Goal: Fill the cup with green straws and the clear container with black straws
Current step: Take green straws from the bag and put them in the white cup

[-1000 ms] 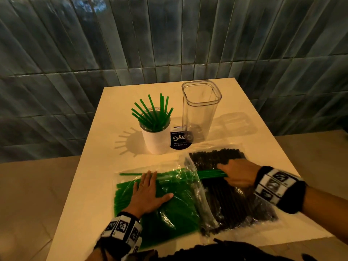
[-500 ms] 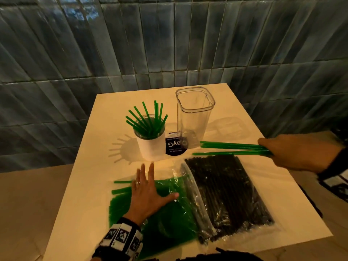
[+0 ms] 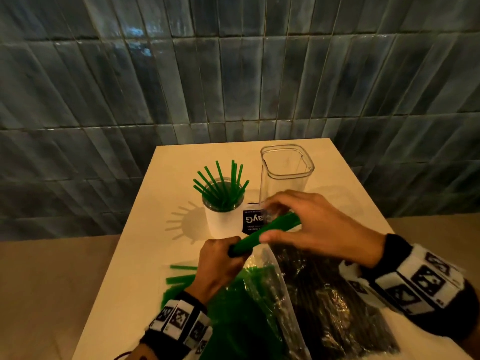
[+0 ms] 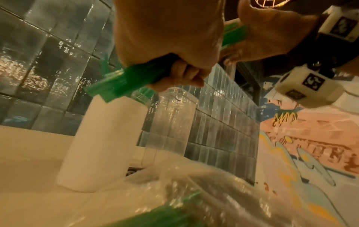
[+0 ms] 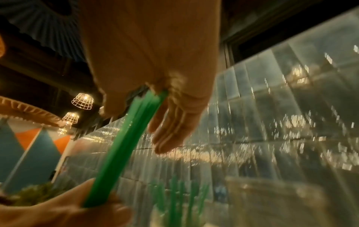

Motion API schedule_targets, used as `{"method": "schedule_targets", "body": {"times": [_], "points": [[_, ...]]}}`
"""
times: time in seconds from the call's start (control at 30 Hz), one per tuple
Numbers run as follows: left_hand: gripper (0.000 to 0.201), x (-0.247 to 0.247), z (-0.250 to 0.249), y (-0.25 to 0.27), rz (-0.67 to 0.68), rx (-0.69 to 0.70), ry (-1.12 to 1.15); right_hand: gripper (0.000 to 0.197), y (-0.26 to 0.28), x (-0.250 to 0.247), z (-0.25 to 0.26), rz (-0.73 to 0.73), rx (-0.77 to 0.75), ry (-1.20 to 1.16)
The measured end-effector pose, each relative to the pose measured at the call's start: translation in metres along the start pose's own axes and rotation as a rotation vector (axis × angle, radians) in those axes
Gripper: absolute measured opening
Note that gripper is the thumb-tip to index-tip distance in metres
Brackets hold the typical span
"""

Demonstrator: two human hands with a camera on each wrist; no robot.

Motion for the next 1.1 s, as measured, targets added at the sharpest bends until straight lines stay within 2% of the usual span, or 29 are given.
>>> {"method": "schedule_targets", "body": {"times": [0.07,0.17,0.2,0.23,0.27,0.33,0.37,0.43,0.53,0.63,0.77,0.87,0.97,1.07,1.1], "points": [[0.014,0.001,-0.008,-0.004,-0.017,-0.029,0.102,0.066,-0.007,0.0,0.01,-0.14,-0.006,-0.355],[0.038,-0.006,-0.016,-0.015,-0.094,-0.093,0.25,0.096,-0.016,-0.012,0.0,-0.43,0.015,-0.907],[0.042,-0.007,-0.017,-0.018,-0.109,-0.115,0.276,0.098,-0.02,-0.009,-0.008,-0.472,0.064,-1.034],[0.042,-0.007,-0.02,-0.023,-0.104,-0.121,0.306,0.093,-0.025,-0.001,-0.011,-0.446,0.117,-1.074],[0.038,-0.008,-0.027,-0.027,-0.089,-0.105,0.344,0.079,-0.032,0.011,-0.009,-0.381,0.14,-1.053],[0.019,-0.011,-0.043,-0.035,-0.08,-0.024,0.401,0.024,-0.042,0.033,0.002,-0.282,0.142,-0.869],[0.018,-0.013,-0.048,-0.038,-0.069,0.017,0.413,0.016,-0.045,0.037,0.005,-0.28,0.159,-0.829],[0.037,-0.011,-0.052,-0.041,0.012,0.059,0.391,0.035,-0.054,0.034,-0.001,-0.327,0.234,-0.877],[0.053,-0.008,-0.038,-0.045,0.127,0.028,0.184,0.036,-0.072,0.006,-0.021,-0.48,0.299,-0.983],[0.072,-0.02,-0.011,-0.062,0.07,0.01,-0.036,0.038,-0.09,-0.021,-0.033,-0.603,0.276,-1.027],[0.074,-0.044,0.006,-0.082,-0.043,-0.031,-0.008,0.037,-0.118,-0.027,-0.041,-0.675,0.254,-1.071],[0.075,-0.045,0.015,-0.088,-0.083,-0.055,0.014,0.041,-0.137,-0.01,-0.047,-0.633,0.291,-0.957],[0.07,-0.04,0.022,-0.088,-0.125,-0.004,-0.001,0.043,-0.15,0.023,-0.057,-0.491,0.332,-0.711],[0.064,-0.043,0.022,-0.083,-0.191,0.065,0.002,0.021,-0.153,0.048,-0.071,-0.421,0.331,-0.501],[0.063,-0.044,0.023,-0.08,-0.209,0.08,-0.001,0.019,-0.15,0.052,-0.076,-0.418,0.345,-0.484]]}}
Point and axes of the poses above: each hand's wrist, its own y-axis away from the middle knuckle, its own x-axis out of the palm, z = x × y, the point moved 10 cm from there along -y, towards the middle knuckle, and after that the axes turned 7 degrees about -z, right-handed, at the moved point
